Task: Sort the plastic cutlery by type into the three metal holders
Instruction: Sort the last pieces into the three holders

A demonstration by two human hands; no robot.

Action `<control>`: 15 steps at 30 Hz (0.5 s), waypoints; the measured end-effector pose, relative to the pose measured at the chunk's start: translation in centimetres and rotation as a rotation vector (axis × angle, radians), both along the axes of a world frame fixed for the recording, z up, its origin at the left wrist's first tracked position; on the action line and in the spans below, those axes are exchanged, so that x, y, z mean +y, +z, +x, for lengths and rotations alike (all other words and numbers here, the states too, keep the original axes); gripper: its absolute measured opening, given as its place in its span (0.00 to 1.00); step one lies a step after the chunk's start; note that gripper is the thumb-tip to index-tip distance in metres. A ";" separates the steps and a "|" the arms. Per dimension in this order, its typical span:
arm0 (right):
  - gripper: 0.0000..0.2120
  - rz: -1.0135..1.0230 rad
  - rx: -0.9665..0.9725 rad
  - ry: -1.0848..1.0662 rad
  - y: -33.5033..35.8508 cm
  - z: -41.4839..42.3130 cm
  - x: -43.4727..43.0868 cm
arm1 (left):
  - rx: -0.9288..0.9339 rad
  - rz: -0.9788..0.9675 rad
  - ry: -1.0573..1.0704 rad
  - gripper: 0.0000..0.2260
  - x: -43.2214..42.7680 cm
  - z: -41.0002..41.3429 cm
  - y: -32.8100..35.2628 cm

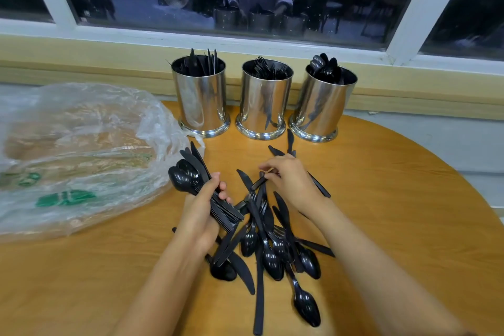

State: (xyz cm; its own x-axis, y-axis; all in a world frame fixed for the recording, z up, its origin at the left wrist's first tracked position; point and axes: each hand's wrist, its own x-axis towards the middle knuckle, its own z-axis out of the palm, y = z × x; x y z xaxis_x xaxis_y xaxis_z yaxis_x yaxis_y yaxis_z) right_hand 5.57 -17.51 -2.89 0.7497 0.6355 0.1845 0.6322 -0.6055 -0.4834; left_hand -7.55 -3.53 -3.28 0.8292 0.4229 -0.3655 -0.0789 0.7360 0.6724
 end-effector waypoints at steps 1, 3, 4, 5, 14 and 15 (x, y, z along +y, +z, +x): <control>0.16 -0.095 -0.039 0.054 -0.4 0.7 0.2 | 0.002 -0.003 -0.009 0.04 0.0 -0.1 0.0; 0.18 -0.261 -0.109 0.156 -0.9 1.5 0.5 | 0.009 0.001 -0.020 0.04 0.0 -0.2 0.1; 0.19 -0.319 -0.150 0.193 -1.0 1.6 0.6 | 0.013 0.004 -0.025 0.04 0.1 -0.3 0.1; 0.18 -0.350 -0.188 0.218 -1.1 1.7 0.6 | 0.016 0.007 -0.029 0.03 0.1 -0.4 0.1; 0.12 -0.031 -0.411 0.183 0.4 2.5 -0.4 | 0.048 0.003 -0.056 0.02 0.2 -0.6 0.3; 0.08 0.131 -0.376 0.090 1.0 2.2 -0.7 | 0.051 -0.002 -0.057 0.02 0.2 -0.6 0.2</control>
